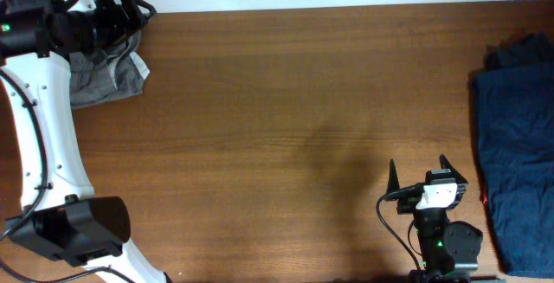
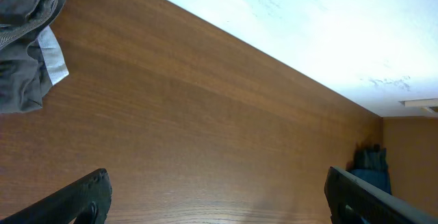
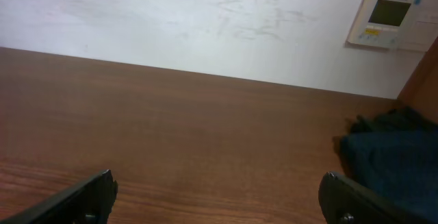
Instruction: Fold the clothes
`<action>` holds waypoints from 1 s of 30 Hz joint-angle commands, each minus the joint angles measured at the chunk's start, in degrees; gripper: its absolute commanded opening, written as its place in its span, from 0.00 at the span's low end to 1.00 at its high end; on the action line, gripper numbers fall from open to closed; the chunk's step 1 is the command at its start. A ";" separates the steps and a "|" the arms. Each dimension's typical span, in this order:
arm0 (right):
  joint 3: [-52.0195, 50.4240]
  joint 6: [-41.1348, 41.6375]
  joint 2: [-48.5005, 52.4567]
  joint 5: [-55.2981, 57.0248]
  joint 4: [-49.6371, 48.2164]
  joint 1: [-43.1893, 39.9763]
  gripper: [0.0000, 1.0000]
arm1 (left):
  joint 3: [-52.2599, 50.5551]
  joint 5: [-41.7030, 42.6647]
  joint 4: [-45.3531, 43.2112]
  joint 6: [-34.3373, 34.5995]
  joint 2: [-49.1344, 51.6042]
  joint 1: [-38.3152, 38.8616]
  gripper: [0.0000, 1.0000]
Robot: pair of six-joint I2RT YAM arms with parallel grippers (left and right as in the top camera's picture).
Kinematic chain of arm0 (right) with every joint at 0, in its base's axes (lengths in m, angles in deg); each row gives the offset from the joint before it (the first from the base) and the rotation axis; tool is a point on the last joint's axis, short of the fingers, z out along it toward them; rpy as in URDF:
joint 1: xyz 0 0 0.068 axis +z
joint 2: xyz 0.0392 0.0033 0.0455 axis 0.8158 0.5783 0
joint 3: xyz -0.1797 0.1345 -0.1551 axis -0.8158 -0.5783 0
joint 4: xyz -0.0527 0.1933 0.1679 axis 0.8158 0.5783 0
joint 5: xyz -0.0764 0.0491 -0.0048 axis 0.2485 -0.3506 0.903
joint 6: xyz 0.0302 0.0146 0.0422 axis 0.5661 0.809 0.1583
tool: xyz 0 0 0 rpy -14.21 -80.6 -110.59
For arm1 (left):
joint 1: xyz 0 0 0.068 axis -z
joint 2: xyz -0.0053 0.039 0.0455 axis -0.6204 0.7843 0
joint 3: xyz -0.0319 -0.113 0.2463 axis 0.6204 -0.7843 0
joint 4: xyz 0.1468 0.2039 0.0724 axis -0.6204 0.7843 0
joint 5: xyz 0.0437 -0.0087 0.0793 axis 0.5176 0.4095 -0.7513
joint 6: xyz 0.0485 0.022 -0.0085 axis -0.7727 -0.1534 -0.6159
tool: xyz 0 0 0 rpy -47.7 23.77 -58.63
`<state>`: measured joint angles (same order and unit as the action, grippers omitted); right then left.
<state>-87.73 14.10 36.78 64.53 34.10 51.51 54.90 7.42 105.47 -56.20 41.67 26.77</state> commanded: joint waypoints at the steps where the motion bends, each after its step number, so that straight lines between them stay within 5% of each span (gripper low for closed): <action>1: -0.48 0.87 -0.59 1.36 0.13 0.52 0.99 | 0.26 -0.04 0.09 -1.09 0.13 0.09 0.99; 25: -0.48 0.87 -0.59 1.36 0.13 0.52 0.99 | 0.26 -0.04 5.03 -1.09 0.13 0.07 0.99; 30: -0.48 0.87 -0.59 1.36 0.13 0.52 0.99 | -0.22 -10.12 11.98 -1.14 -0.02 1.68 0.99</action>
<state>-87.73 14.10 36.78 64.55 34.12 51.51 54.90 5.04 115.00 -56.25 41.67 27.04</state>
